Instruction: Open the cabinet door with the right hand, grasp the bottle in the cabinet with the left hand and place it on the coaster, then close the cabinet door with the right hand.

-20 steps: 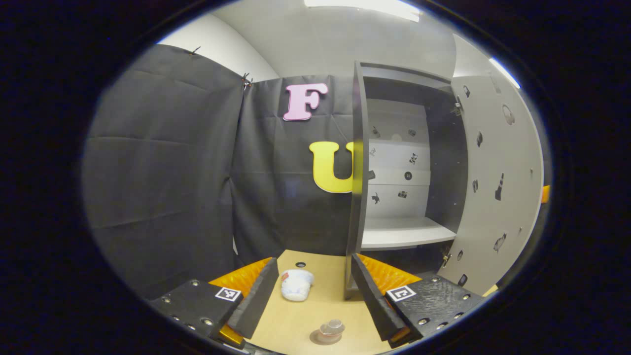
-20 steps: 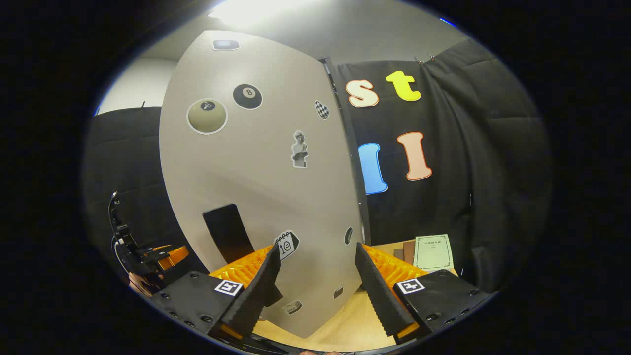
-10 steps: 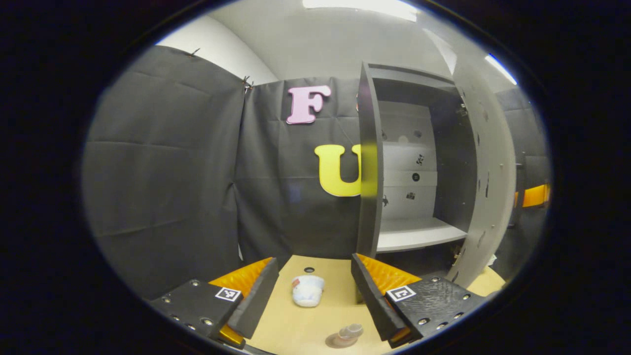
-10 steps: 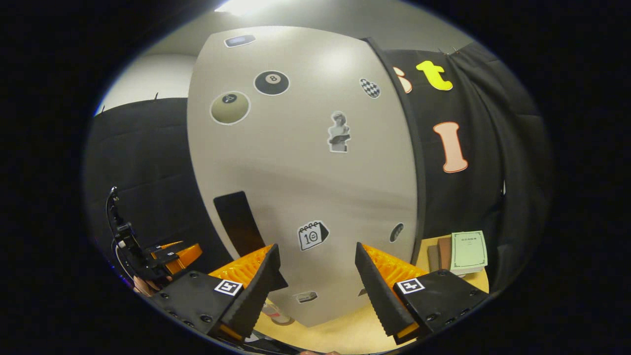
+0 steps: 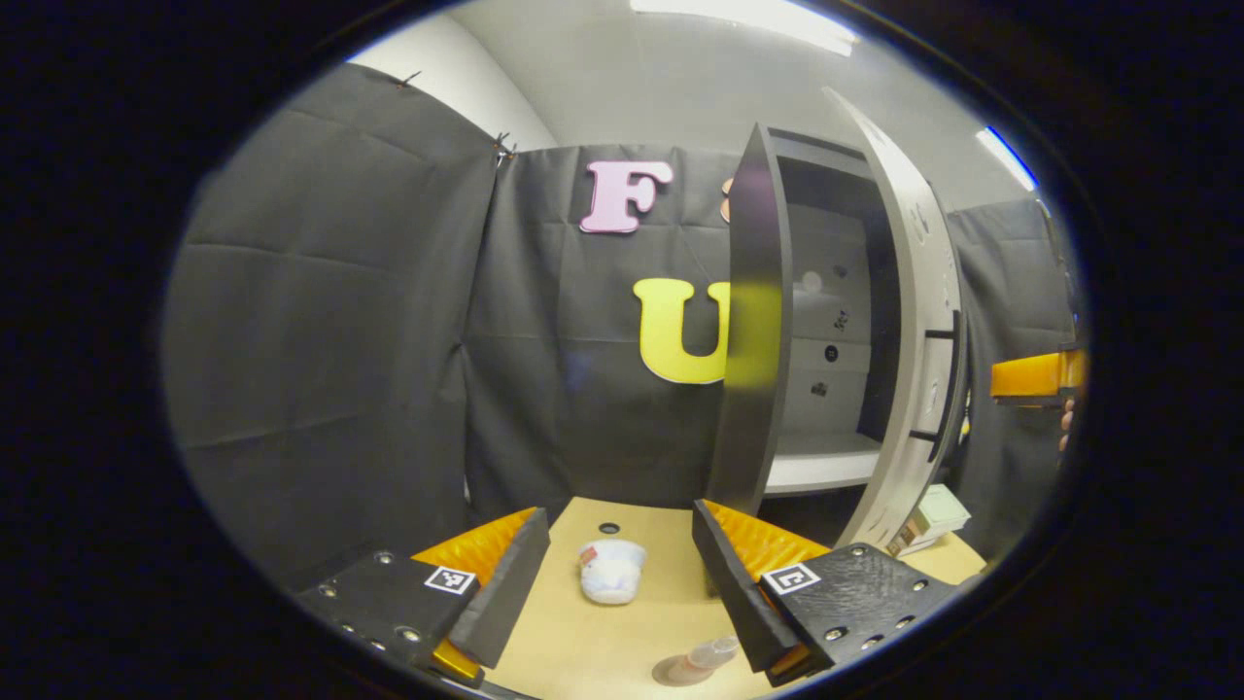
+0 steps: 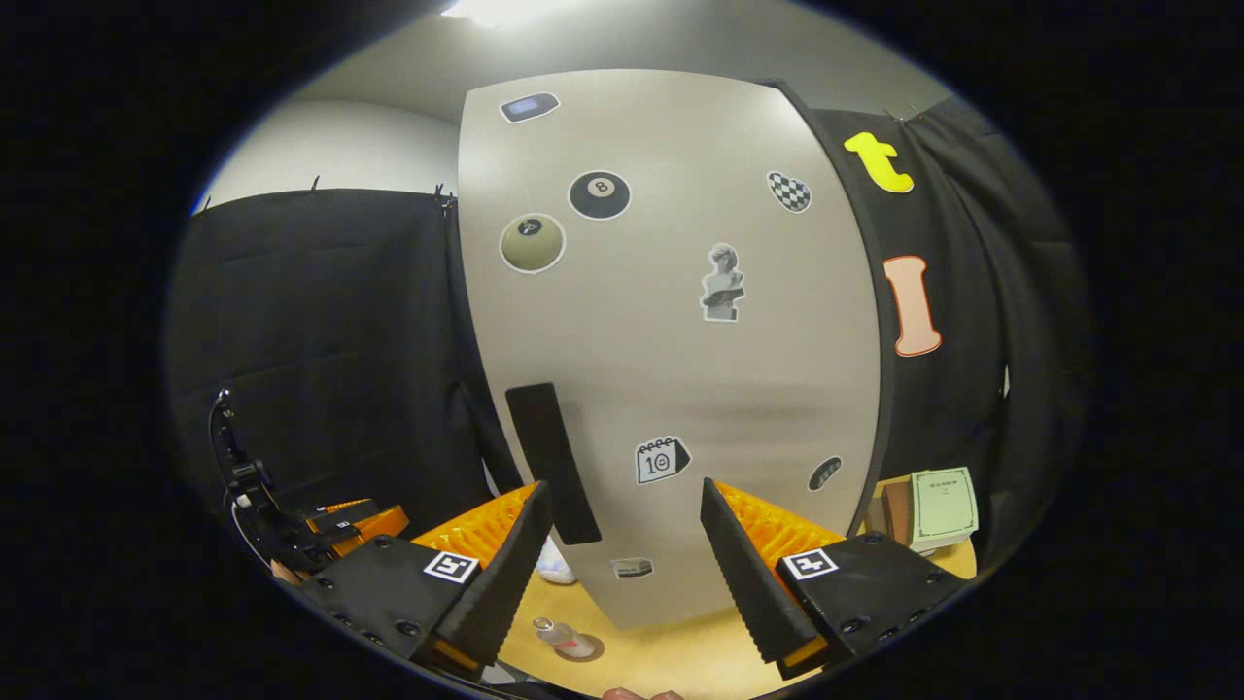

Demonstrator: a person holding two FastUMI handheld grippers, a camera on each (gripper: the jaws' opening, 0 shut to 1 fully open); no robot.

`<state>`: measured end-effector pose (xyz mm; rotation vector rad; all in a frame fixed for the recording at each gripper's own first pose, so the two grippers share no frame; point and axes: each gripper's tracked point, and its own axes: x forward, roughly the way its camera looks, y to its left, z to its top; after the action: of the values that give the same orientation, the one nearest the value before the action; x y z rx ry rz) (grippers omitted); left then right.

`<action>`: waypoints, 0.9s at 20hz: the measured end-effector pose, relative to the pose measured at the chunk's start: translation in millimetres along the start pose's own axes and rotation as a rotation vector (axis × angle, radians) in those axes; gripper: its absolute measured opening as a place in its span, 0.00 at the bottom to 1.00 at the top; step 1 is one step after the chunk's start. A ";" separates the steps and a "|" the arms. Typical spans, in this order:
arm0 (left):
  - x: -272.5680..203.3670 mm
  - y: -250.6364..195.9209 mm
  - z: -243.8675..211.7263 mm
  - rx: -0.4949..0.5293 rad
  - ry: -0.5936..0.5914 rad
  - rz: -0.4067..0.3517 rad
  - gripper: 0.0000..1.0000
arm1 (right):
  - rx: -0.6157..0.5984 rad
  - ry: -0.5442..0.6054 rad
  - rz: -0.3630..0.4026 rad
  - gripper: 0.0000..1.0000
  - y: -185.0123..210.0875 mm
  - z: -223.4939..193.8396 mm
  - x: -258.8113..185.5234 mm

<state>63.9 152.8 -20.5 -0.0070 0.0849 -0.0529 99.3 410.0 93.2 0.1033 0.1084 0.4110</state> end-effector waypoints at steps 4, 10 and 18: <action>16.2 -24.7 -21.5 0.039 0.031 -0.074 0.89 | -0.073 0.013 -0.147 0.98 -47.5 -3.1 -25.9; 2.7 -82.4 6.7 0.073 -0.011 -0.150 0.89 | -0.035 -0.041 -0.297 0.98 -128.5 -8.4 -63.6; -45.6 -168.4 0.8 0.109 0.000 -0.058 0.89 | -0.038 -0.055 -0.388 0.98 -249.7 -25.7 -118.8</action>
<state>9.7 -13.0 -14.3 0.0998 0.0814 -0.1153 85.9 136.4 47.4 0.0543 0.0638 0.0230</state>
